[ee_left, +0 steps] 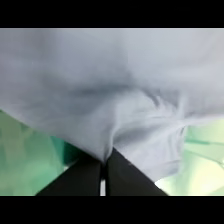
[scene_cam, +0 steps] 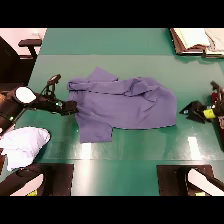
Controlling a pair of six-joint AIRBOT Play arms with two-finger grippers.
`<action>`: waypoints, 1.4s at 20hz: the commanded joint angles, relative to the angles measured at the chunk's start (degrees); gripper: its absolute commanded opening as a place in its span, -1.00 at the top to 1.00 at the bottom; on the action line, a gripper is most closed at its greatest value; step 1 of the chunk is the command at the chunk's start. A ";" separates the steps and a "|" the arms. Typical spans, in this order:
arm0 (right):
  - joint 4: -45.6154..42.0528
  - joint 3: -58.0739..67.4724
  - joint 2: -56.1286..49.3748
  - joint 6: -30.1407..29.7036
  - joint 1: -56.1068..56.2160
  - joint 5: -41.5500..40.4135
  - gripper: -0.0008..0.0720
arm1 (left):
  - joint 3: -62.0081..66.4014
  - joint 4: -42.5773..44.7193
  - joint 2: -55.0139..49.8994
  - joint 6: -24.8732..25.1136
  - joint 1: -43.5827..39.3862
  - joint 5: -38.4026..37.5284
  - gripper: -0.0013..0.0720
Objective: Fold the shirts.
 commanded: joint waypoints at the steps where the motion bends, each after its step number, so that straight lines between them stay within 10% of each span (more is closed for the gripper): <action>1: 0.90 -7.78 -3.74 -2.67 -4.13 -4.39 -0.53 | 2.34 0.35 0.22 -0.13 -0.02 1.51 0.90; 4: 5.40 -7.96 -8.59 -4.24 -0.94 -8.48 -0.52 | 2.34 0.37 0.22 -0.11 -0.02 1.40 0.90; 9: 6.88 -7.93 -9.81 -4.90 7.13 -14.82 0.87 | 2.38 0.11 0.28 -0.37 -0.02 1.22 0.91; 28: -5.99 58.49 21.75 -1.05 7.96 -8.81 0.93 | 74.05 6.62 13.16 -4.70 -0.02 -2.01 0.91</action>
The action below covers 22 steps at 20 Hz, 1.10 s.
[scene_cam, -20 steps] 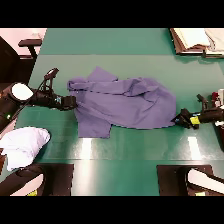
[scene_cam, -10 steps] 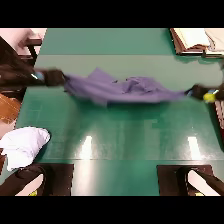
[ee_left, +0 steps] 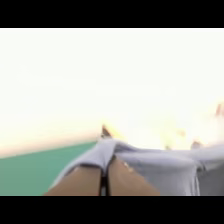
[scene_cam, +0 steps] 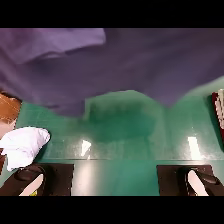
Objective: Fold the shirts.
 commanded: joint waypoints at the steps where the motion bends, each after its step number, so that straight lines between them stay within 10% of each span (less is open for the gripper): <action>1: -6.08 9.88 -1.11 3.04 0.04 5.68 0.93 | 4.79 1.64 0.15 -1.84 0.02 0.02 0.91; 11: -6.27 6.51 -30.67 6.01 4.22 20.44 0.93 | -27.08 15.63 -12.41 -6.51 0.02 -9.27 0.91; 22: -6.08 11.82 -64.54 5.95 8.98 8.72 0.93 | -33.64 15.06 -41.86 -4.55 0.87 20.04 0.91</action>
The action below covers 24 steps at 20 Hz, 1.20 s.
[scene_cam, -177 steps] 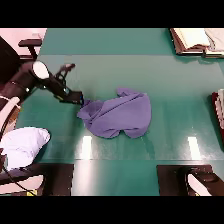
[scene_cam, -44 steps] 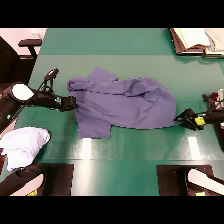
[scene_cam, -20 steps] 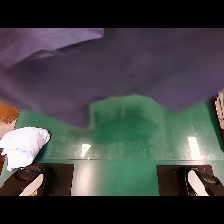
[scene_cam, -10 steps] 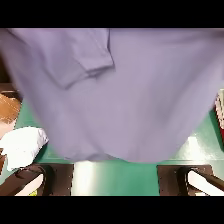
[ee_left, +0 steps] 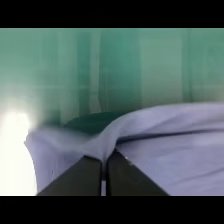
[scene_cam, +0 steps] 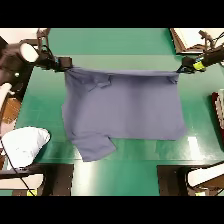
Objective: Fold the shirts.
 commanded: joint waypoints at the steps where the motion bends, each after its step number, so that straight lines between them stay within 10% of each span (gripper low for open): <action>1: 0.22 7.02 -7.76 0.02 0.46 -3.17 0.93 | -0.48 -0.15 -5.07 0.35 0.20 9.35 0.91; 14: 0.17 -13.16 -0.44 -0.76 0.46 -2.36 0.93 | -7.85 -0.13 -5.29 5.27 0.17 -2.84 0.90; 15: 0.28 -14.34 -0.02 -0.76 0.46 -2.56 0.92 | -7.91 -0.13 -5.31 5.31 0.17 -3.54 0.61; 16: 0.68 -15.13 0.31 -0.74 0.46 -2.54 0.87 | -7.89 -0.17 -5.22 5.25 0.17 -3.98 -0.47; 17: 0.94 -15.45 0.61 -0.74 0.46 -2.51 0.36 | -7.72 -0.20 -5.22 5.20 0.17 -4.83 -0.85; 18: 1.77 -15.43 1.11 -0.74 0.46 -2.40 -0.03 | -7.61 -0.20 -5.05 5.22 0.17 -6.27 -0.57; 24: 2.19 -20.76 15.02 -2.16 -2.54 1.05 -0.03 | -15.08 1.36 6.78 6.43 0.17 -19.10 -0.40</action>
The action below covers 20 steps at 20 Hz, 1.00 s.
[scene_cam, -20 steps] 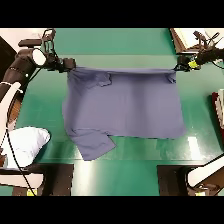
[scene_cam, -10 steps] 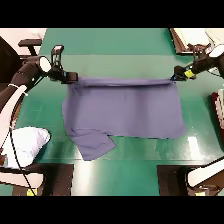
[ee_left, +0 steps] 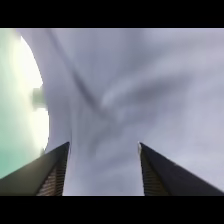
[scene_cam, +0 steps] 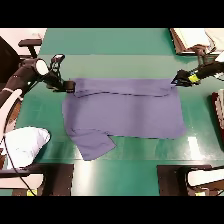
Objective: Fold the shirts.
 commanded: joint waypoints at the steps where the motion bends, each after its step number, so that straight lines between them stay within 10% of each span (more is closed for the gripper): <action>1: 0.28 -6.23 9.79 -0.59 -1.88 2.45 -0.03 | -9.09 -1.57 9.31 -1.46 0.02 -6.16 -0.40; 9: 0.35 -21.84 25.99 -0.61 -1.84 -3.45 -0.03 | -42.01 -16.09 32.83 -7.58 0.02 -4.22 -0.40; 20: 0.33 -23.26 27.02 -0.59 -1.86 -3.26 -0.03 | -51.82 -31.12 34.29 -1.44 0.02 5.84 -0.40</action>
